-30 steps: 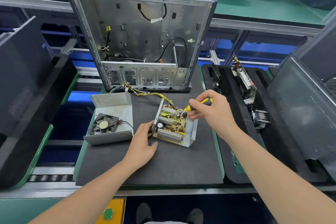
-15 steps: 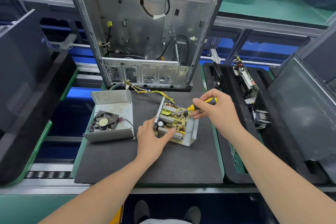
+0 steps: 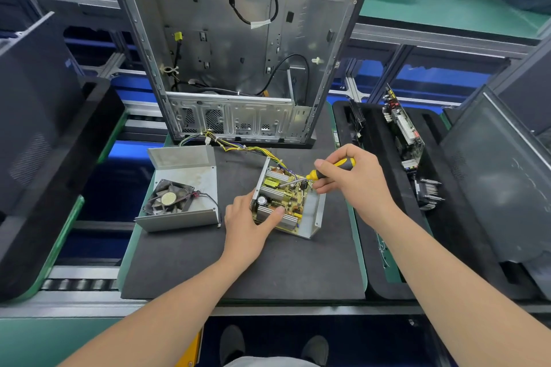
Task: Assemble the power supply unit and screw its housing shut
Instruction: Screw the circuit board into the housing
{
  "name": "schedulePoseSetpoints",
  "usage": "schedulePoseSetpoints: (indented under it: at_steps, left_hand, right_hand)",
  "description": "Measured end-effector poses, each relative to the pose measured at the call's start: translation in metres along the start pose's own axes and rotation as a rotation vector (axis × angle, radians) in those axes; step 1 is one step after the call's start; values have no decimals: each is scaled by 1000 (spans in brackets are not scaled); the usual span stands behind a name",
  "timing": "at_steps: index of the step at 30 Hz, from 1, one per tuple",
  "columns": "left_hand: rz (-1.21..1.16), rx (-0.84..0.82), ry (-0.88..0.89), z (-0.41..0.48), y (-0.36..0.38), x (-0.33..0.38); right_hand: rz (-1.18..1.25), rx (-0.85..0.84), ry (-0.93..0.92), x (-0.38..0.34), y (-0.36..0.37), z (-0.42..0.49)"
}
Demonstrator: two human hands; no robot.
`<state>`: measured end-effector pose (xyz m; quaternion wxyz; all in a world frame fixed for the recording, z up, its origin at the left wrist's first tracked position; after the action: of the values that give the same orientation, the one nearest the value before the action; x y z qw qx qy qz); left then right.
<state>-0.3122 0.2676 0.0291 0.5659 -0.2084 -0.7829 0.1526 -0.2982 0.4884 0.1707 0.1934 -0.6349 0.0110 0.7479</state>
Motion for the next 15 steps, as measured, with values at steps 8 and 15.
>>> schedulePoseSetpoints:
  at_steps: [8, 15]
  left_hand:
    - [-37, 0, -10, -2, -2, 4]
    - [-86, 0, -37, -4, -4, 7]
  right_hand:
    - [-3, 1, 3, -2, -1, 1]
    - [3, 8, 1, -2, -3, 0]
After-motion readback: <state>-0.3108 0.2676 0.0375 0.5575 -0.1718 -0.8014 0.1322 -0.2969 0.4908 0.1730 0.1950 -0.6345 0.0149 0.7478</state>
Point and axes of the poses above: each hand's wrist, its own z-axis towards the middle knuckle, its own y-axis out of the palm, x = y × z, the point moved 4 cm from there along z, towards the middle knuckle, and after that the axes turned 15 degrees about -y, right-handed, at the moved point
